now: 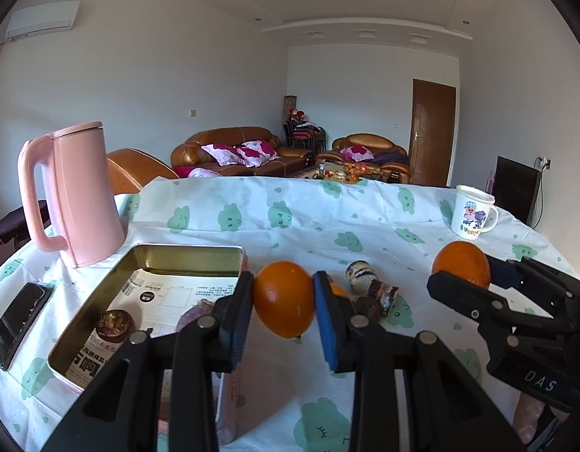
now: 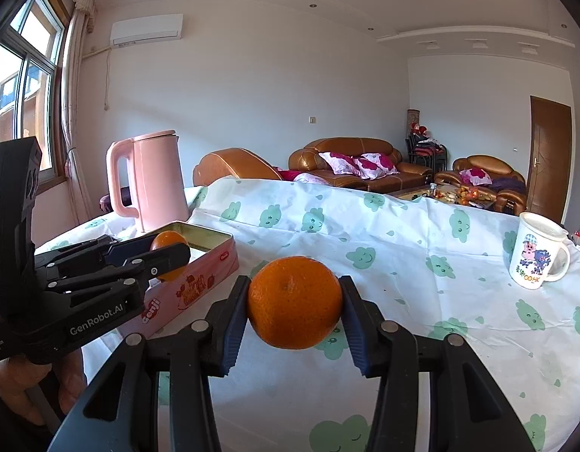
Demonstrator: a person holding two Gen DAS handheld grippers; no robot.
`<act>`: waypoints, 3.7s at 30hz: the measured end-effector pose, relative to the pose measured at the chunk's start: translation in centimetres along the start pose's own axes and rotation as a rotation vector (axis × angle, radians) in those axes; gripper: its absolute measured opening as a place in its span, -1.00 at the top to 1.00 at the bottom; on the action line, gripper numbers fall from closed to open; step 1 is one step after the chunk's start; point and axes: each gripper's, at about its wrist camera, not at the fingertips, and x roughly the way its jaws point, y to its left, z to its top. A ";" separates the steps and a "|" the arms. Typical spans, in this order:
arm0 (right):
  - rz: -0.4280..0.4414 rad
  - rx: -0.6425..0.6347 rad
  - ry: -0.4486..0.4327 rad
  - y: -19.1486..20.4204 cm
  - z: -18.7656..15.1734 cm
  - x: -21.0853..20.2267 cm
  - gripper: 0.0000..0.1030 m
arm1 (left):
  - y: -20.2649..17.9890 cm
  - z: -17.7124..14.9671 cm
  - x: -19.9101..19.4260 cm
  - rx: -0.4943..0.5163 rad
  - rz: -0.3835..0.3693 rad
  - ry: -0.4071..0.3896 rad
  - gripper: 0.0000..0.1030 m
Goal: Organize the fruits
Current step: 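Carry both oranges over the tin box with both grippers, then open both grippers to drop the oranges into the tin box, then grasp a cake roll with the right gripper while the left grasps a brown fruit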
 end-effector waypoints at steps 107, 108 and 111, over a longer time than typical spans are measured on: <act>-0.016 0.246 0.415 -6.8 -1.5 10.2 0.24 | 2.2 0.9 8.1 0.046 0.146 0.191 -0.79; -0.032 0.239 0.405 -7.0 -1.5 9.8 0.24 | 2.5 1.0 8.1 0.030 0.140 0.198 -0.79; -0.085 0.210 0.375 -7.3 -1.4 8.4 0.24 | 2.2 1.1 7.4 0.034 0.127 0.187 -0.79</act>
